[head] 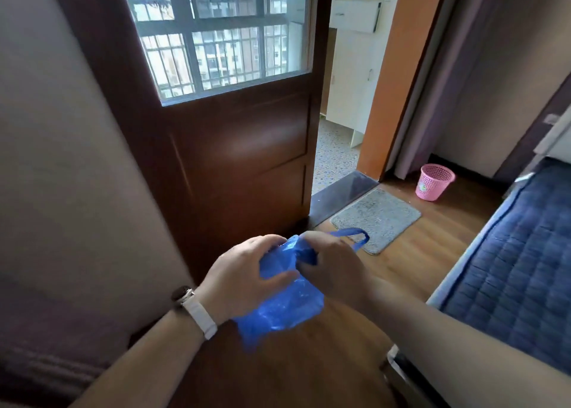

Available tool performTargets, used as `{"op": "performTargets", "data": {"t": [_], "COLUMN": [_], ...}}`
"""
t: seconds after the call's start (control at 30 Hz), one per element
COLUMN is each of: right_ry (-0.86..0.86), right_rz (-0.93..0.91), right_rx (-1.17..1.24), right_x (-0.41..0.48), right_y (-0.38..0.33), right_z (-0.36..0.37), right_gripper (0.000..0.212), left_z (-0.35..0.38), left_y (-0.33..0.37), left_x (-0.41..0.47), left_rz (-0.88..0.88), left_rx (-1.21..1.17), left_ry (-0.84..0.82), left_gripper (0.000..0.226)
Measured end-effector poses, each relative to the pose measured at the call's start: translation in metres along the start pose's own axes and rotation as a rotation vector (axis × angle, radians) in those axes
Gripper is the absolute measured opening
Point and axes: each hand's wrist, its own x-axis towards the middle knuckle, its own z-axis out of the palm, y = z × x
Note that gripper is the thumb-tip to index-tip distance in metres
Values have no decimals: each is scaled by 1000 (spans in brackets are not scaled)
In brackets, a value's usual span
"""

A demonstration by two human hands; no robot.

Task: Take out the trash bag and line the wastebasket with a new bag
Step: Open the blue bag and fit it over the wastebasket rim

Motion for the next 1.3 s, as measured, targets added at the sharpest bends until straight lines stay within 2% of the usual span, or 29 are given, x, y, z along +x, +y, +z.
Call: {"op": "performTargets", "data": {"t": [0.1,0.17,0.37,0.47,0.57,0.7,0.83,1.0,1.2,1.3], "right_ry": [30,45,28,19,19,46,86,148,154,155], "right_rz": [-12,17,112,180,203,234,228,290,272,291], "right_rx": [-26,-27,63,110,135,143,125,126,-164,-191], "right_x": [12,18,40,58,82,115,142,165,190,216], "right_y": [15,30,97,140,185,239,284,333,388,414], "right_z": [-2,-4,-15,-25,-44,-75,-108,-140,-160,-166], "right_gripper": [10,13,13,39,49,43,37,37,53,53], "left_z": [19,33,76,92,107,132,163,199,229,242], "left_y": [1,0,-5,-7,-3,10,28,44,47,44], "left_x": [34,54,114,157,208,281,345,407,491,539], "left_rz": [66,92,123,114,118,87,120,168,248,335], "left_rx": [-43,-74,-112,-116,-127,-183,-223,-296,-349,-372], "left_ry": [34,64,82,77,60,4,-60,-128,-148,-162], "left_gripper": [28,19,22,22,20,22,37,30,24,27]}}
